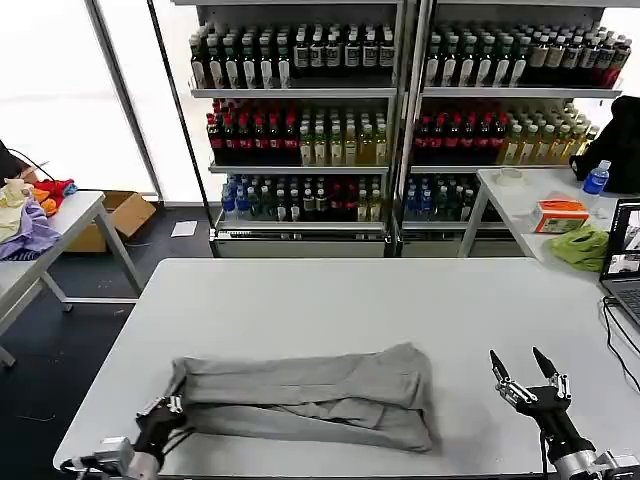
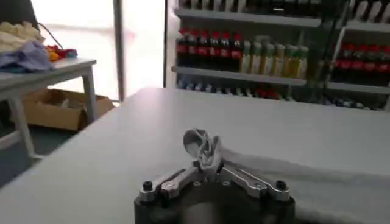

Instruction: Fold and organize the clothes.

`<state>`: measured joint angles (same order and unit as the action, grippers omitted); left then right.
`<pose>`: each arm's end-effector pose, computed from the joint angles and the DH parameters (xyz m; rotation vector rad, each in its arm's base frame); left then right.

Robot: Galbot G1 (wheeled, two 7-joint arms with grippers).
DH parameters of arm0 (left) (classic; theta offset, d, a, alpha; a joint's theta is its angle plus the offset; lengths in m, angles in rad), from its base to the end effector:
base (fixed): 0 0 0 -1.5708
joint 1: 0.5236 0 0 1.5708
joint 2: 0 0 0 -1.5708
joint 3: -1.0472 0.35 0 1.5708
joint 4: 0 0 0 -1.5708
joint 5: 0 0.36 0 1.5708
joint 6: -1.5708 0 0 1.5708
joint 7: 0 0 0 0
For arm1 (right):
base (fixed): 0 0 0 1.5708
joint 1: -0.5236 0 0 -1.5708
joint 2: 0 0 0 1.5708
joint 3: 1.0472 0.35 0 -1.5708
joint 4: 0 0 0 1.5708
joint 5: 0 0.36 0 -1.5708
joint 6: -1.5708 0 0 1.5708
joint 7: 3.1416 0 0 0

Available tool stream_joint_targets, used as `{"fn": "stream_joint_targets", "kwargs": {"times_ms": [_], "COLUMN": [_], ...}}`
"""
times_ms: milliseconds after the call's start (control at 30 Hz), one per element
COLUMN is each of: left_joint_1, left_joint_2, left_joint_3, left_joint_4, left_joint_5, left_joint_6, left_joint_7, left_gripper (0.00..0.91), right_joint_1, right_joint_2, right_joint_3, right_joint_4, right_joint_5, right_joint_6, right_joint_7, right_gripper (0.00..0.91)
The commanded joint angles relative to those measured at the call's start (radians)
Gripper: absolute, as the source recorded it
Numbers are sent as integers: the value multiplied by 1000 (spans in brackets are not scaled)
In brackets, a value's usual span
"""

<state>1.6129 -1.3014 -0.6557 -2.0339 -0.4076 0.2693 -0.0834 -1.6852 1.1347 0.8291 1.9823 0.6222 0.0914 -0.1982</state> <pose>0.1778 0.0912 -0.3156 0.0944 -2.7781 0.1308 0.1665 -0.1770 -0.3037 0.1649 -3.1018 -0.1474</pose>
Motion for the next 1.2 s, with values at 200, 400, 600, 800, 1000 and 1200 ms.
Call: {"fn": "stream_joint_targets", "kwargs": {"times_ms": [200,400,600,800,1000,1200], "left_joint_1": [-57,-57,1,-46,-167,-187], "left_joint_2": [221,240,197,295,336,324], "left_joint_3": [-402,-388,-155,112,330,475], "left_joint_4": [153,96,-144,-283,-291,-258], "left_joint_5": [-117,-131,-168,-325,-411,-410], "left_joint_6": [25,59,74,88,102,105], "left_joint_7": [34,-1,-55,-214,-297,-310], "left_gripper": [0,0,10,10,10,10], "right_joint_1": [15,10,6,-14,-24,-36], "right_joint_2": [-5,-2,4,11,17,22], "right_joint_3": [-18,-18,-21,-25,-4,24], "right_joint_4": [5,17,33,46,53,55], "right_joint_5": [5,6,8,5,3,5], "right_joint_6": [-1,1,1,3,-5,-6], "right_joint_7": [1,1,0,2,6,8], "right_gripper": [907,907,907,907,907,907]}}
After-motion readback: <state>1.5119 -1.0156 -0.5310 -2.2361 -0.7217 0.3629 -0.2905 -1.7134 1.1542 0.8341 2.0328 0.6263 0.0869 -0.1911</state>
